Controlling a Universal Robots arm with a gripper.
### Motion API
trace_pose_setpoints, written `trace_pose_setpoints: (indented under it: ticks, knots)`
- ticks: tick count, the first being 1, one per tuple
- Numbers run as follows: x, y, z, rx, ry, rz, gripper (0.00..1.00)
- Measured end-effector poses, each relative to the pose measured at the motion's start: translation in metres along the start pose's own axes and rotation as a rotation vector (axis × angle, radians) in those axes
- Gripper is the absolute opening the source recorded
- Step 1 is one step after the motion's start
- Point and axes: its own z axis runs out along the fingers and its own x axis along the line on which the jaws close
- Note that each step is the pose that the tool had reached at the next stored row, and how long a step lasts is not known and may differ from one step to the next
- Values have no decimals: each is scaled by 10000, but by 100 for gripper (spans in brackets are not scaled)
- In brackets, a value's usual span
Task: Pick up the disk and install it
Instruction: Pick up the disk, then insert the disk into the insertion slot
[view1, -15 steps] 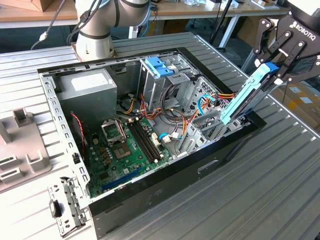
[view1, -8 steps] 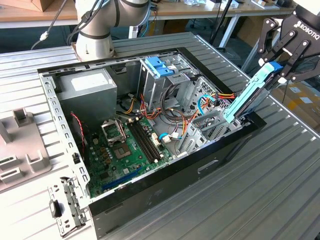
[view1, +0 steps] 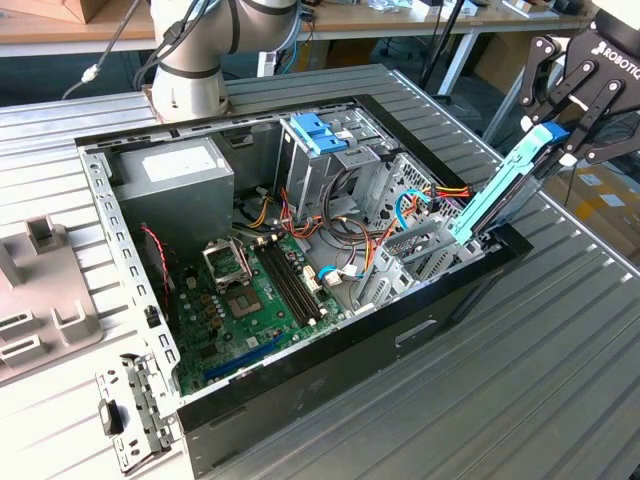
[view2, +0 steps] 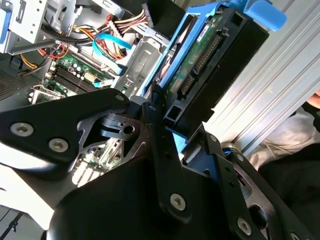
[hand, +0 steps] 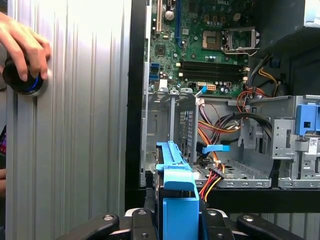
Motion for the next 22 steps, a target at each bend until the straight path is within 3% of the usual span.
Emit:
trace_pose_setpoints:
  ticks: [6, 12, 22]
  knots:
    - [3, -111, 2, -1, -2, 0, 37]
    - [3, -117, 2, 0, -1, -1, 37]
    - [2, -65, 2, 0, -1, 0, 37]
